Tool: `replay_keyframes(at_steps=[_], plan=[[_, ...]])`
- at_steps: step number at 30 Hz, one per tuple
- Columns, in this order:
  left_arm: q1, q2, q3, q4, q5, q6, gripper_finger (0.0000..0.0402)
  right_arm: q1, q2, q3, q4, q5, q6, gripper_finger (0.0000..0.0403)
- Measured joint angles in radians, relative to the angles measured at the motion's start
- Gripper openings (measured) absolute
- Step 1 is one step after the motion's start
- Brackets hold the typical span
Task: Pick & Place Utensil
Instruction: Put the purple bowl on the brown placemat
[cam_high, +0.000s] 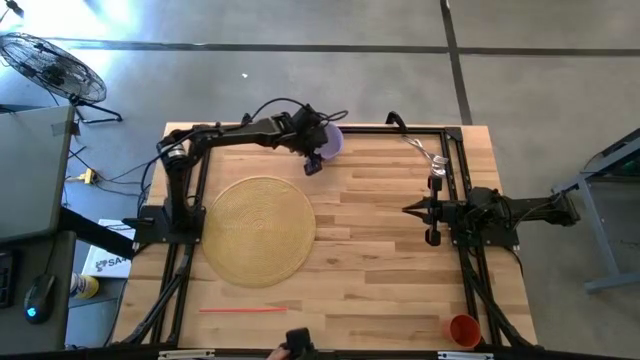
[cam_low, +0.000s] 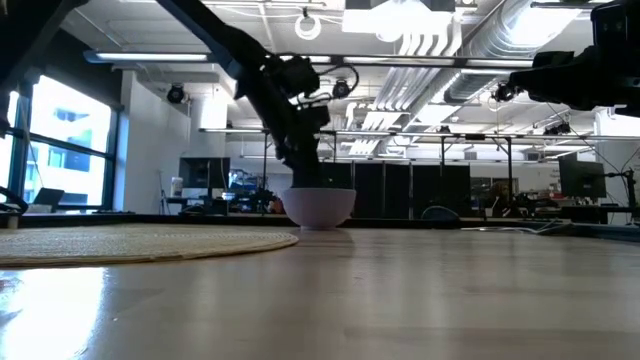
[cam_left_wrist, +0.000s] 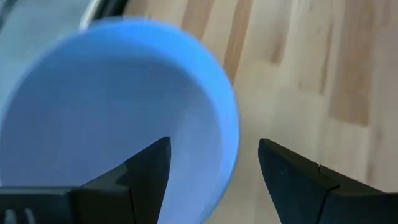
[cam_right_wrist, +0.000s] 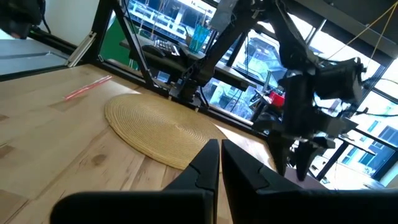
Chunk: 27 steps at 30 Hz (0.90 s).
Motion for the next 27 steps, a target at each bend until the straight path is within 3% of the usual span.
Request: replay_keyframes(at_steps=[14,20,27], plan=[[-0.004,0.042,0.0,0.002,0.028,0.099,0.0234,0.0,0.0,0.0,0.0,0.0,0.0,0.0012],[-0.013,0.042,0.0,0.001,0.028,0.198,0.0183,0.0,0.0,0.0,0.0,0.0,0.0,0.0012],[-0.017,0.042,0.0,-0.003,0.02,0.191,0.011,0.0,0.0,0.0,0.0,0.0,0.0,0.0012]])
